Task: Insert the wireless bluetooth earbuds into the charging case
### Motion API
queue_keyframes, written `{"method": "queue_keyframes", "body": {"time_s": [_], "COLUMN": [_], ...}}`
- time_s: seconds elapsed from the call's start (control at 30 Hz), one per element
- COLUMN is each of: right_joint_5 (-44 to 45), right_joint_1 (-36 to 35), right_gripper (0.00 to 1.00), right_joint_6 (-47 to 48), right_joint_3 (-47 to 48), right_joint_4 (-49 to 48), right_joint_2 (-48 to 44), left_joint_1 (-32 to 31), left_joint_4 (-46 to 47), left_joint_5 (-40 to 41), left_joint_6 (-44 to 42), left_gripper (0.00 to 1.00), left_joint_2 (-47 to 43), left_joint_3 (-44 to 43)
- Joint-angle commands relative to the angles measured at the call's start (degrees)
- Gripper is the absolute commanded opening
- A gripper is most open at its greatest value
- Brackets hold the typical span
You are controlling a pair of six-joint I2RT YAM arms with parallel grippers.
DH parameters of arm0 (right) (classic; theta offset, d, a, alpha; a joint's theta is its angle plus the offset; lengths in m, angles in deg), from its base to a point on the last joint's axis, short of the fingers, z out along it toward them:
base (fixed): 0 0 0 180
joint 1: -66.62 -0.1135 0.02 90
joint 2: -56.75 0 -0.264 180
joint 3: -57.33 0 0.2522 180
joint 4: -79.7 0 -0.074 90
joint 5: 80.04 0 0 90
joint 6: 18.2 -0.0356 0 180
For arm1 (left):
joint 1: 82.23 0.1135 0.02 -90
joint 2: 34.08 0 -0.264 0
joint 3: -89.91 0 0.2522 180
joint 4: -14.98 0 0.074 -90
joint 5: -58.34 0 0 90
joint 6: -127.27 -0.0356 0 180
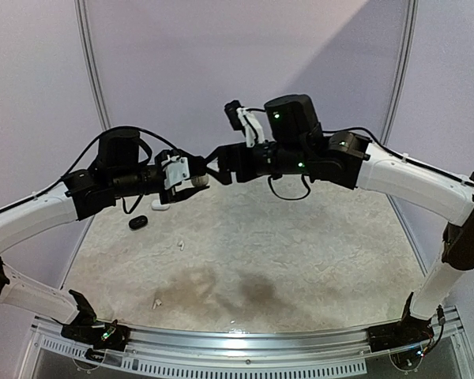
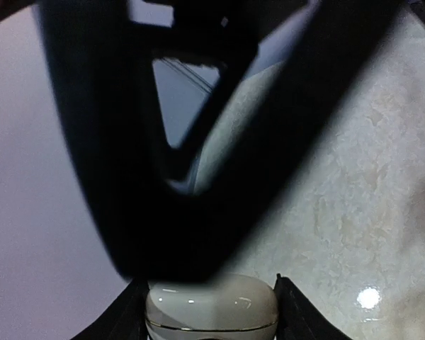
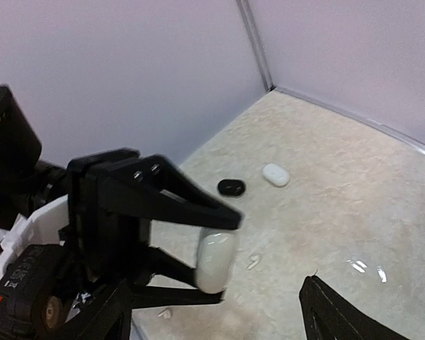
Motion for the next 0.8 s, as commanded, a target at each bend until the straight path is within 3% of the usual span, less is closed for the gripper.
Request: {"method": "queue_keyframes", "body": {"time_s": [0.0,0.17,0.43,0.63,0.7,0.73,0.77], "right_joint_5": [-3.0,-2.2,-3.1,-4.1,-4.4,-4.3,-4.3], "right_joint_1": [-0.9,-0.9,-0.9,-0.9,-0.9,-0.9,-0.9], "right_gripper": [0.80,0.72,0.48,0.15,0.00,0.00,0.00], "right_joint_6": [-0.7,-3.4,-4.2,-4.4,-3.4,-2.8,-1.8], "right_joint_3": [0.9,-0.3,2.8,2.7,2.5,2.3,2.0], "right_joint_4": [-1.2,-5.3,-4.0,-3.6,-3.0,-2.6,-2.2], "right_joint_2": [3.3,4.1,8.5,8.6,8.0,7.3,6.8], "left_joint_1": [-1.7,-2.6,-3.4,-3.4,-3.4,-3.4,-3.3], "left_joint_4": [8.9,10.7,12.3,12.5,12.2,10.9,8.7], "left_joint_5": [1.3,-0.1,0.4,1.6,2.2,2.0,1.7], "left_joint_6": [-0.8,-1.0,-0.1,1.7,3.6,5.0,6.4], "left_gripper": [0.00,0.00,0.00,0.00,0.00,0.17,0.41], "left_joint_2": [-1.5,-3.0,-2.7,-2.5,-2.5,-2.5,-2.5], "left_joint_3": [2.1,4.2,4.0,3.8,3.5,2.9,1.9]}}
